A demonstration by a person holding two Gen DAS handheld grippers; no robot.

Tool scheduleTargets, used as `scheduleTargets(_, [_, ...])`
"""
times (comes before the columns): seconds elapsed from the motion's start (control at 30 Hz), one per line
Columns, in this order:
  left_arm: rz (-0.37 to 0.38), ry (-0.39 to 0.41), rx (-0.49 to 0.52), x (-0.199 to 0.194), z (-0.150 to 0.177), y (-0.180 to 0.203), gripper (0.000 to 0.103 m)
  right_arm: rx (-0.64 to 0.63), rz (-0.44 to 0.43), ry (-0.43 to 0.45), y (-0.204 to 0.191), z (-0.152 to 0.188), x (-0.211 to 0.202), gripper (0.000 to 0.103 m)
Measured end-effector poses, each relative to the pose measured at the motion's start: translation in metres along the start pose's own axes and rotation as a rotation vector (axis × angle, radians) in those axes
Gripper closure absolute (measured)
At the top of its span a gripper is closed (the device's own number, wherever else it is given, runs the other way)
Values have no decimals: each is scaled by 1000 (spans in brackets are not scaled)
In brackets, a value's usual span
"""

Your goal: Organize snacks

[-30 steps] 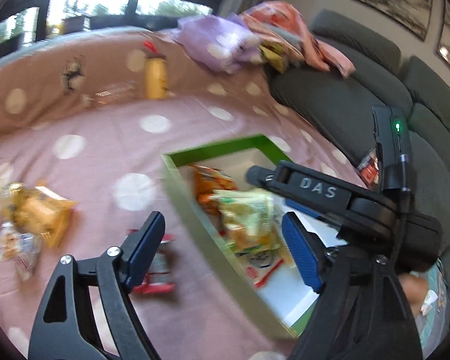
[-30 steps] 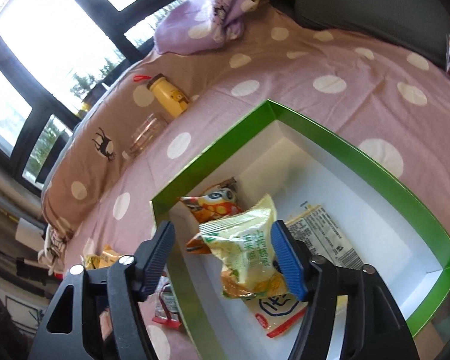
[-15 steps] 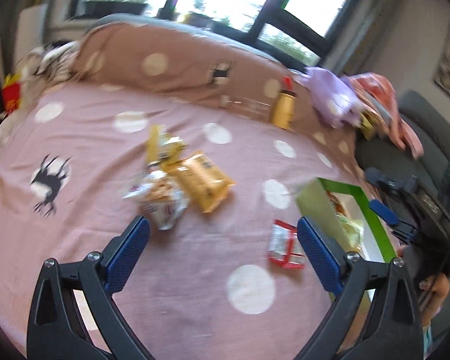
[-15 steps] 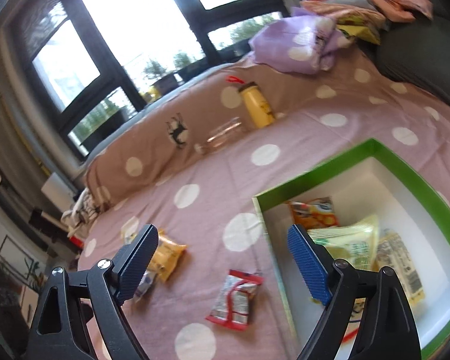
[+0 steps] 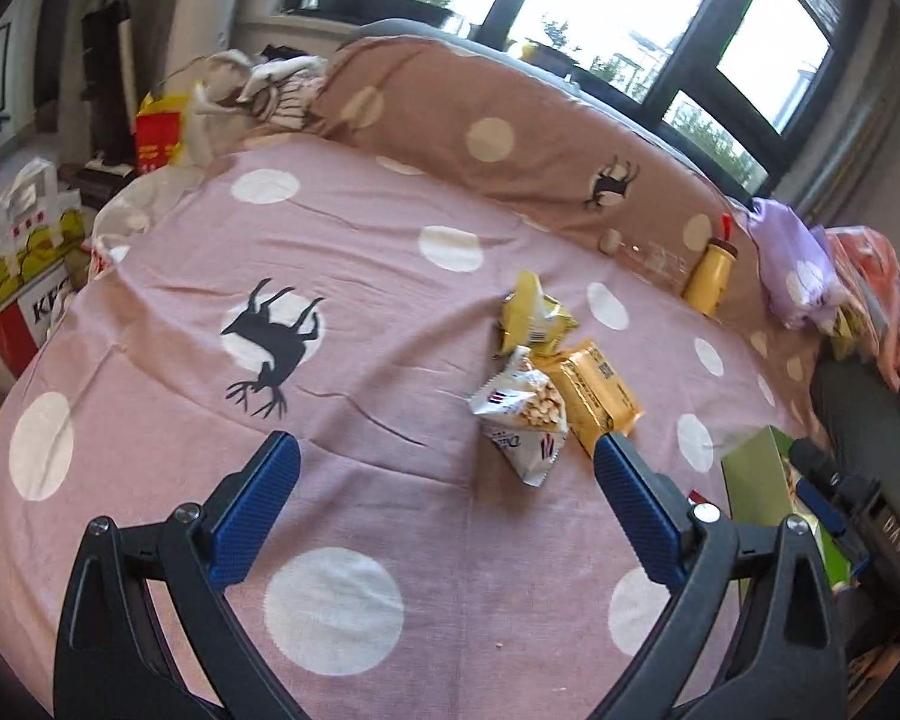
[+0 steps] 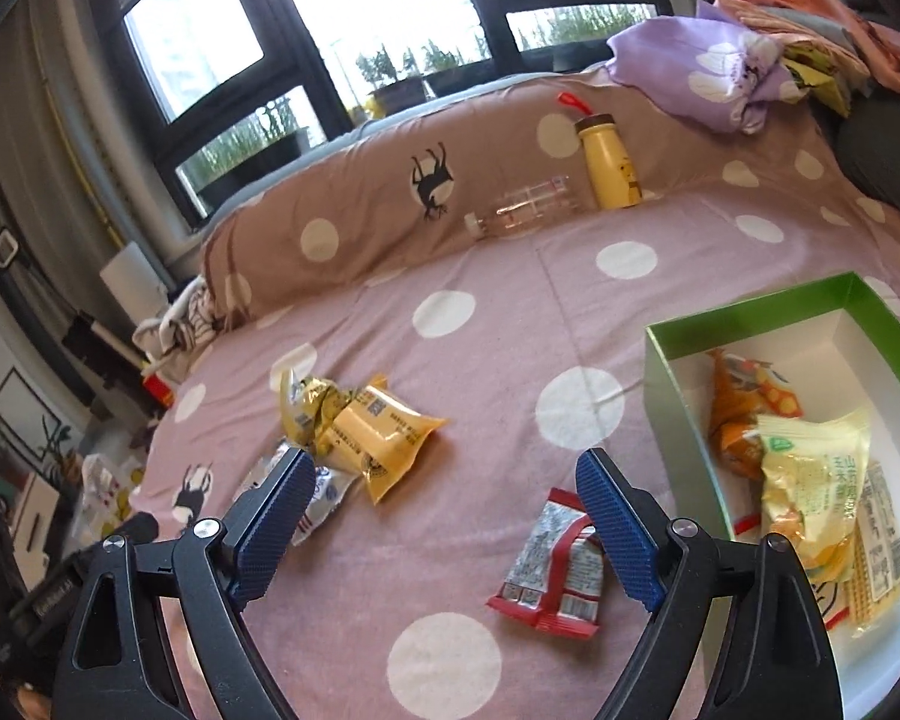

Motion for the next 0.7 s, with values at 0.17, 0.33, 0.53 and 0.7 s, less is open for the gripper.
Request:
scheduleTargets(0.17, [20,14,-24,-4,-5,-3,4,-18,-13,-37,-13,6,11,14])
scheduleTargets(0.33, [2,6,-32,-1,-5,-7,4,-64,12,-83,-32,-3,24,14])
scheduleTargets(0.53, [-70,-2,-19,4,-6,-15,4,-128,34,-138,-58,-41,56,14])
scheduleTargets(0.7, [-115,-18,-46,11,-6,-27,4,-195,-5,-279,-88,-50,117,14])
Point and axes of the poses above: each gripper's, at about its wrist camera, not at the fingertips, and x roughly the way its jaws point, y to its right, z to its underside, the point moved 7 cm from there along x, roughly the way its jaws point, and after that the axes turned 3 degrees about -z, right-handed, at the moved point
